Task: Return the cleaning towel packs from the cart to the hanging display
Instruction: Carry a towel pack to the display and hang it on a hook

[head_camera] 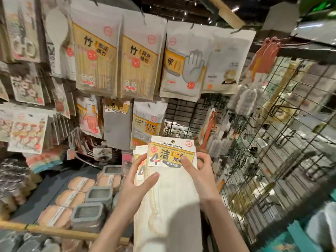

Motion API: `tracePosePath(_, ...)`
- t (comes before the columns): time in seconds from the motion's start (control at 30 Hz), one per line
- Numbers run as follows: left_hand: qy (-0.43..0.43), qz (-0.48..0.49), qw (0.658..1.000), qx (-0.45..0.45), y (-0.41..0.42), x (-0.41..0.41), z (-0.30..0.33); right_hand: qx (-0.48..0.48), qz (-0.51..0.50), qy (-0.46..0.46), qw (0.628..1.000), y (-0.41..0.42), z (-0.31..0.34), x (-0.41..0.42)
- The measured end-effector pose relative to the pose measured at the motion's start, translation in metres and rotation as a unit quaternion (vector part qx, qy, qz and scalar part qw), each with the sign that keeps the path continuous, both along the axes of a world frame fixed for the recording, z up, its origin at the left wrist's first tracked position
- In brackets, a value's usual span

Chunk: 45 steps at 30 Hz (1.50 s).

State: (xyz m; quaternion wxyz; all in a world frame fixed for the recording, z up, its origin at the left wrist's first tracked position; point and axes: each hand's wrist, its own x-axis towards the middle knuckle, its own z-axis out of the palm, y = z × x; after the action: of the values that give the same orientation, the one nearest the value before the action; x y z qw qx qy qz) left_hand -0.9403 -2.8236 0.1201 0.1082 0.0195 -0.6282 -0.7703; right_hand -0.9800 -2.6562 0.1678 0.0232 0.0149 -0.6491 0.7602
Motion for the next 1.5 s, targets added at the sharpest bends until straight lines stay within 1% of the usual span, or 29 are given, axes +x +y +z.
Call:
tracePosePath(0.13,-0.009,0.017,1.0,-0.007,-0.004,-0.014,-0.005,0.008,0.0,-0.018,1.0,-0.002,-0.01,-0.019)
tracePosePath(0.27,-0.012,0.01,1.0,0.01,-0.013,-0.028,-0.008,0.019,-0.004,-0.016,1.0,-0.01,-0.016,-0.035)
tracePosePath(0.37,-0.015,0.01,1.0,-0.016,-0.025,-0.04,-0.015,0.001,-0.025,-0.009,1.0,-0.019,-0.022,-0.043)
tracePosePath(0.47,-0.009,0.032,0.997,-0.063,-0.036,-0.05,-0.02,-0.024,-0.05,0.0,0.998,-0.019,-0.029,-0.051)
tracePosePath(0.53,-0.007,0.05,0.995,-0.083,-0.044,-0.057,-0.022,-0.025,-0.066,0.0,0.998,-0.015,-0.036,-0.055)
tracePosePath(0.63,-0.007,0.082,0.993,-0.084,-0.058,-0.067,-0.024,-0.017,-0.076,-0.008,0.997,-0.005,-0.048,-0.065)
tracePosePath(0.7,-0.009,0.103,0.99,-0.101,-0.069,-0.074,-0.024,-0.007,-0.08,-0.023,0.997,0.0,-0.057,-0.075)
tracePosePath(0.8,-0.012,0.117,0.987,-0.112,-0.08,-0.079,-0.027,0.029,-0.098,-0.03,0.994,0.004,-0.073,-0.088)
tracePosePath(0.87,-0.013,0.142,0.981,-0.13,-0.085,-0.081,-0.033,0.052,-0.09,-0.033,0.994,0.004,-0.085,-0.093)
tracePosePath(1.0,-0.011,0.168,0.974,-0.153,-0.093,-0.084,-0.037,0.066,-0.1,-0.045,0.992,0.004,-0.108,-0.107)
tracePosePath(1.17,-0.009,0.185,0.962,-0.198,-0.105,-0.087,-0.04,0.079,-0.063,-0.054,0.993,0.0,-0.131,-0.129)
tracePosePath(1.23,-0.016,0.192,0.963,-0.189,-0.111,-0.089,-0.04,0.065,-0.053,-0.051,0.995,-0.004,-0.139,-0.134)
tracePosePath(1.33,-0.021,0.186,0.972,-0.142,-0.117,-0.091,-0.04,0.026,-0.033,-0.055,0.998,-0.009,-0.149,-0.144)
tracePosePath(1.5,-0.017,0.2,0.967,-0.156,-0.123,-0.096,-0.044,0.044,-0.043,-0.063,0.996,-0.012,-0.165,-0.167)
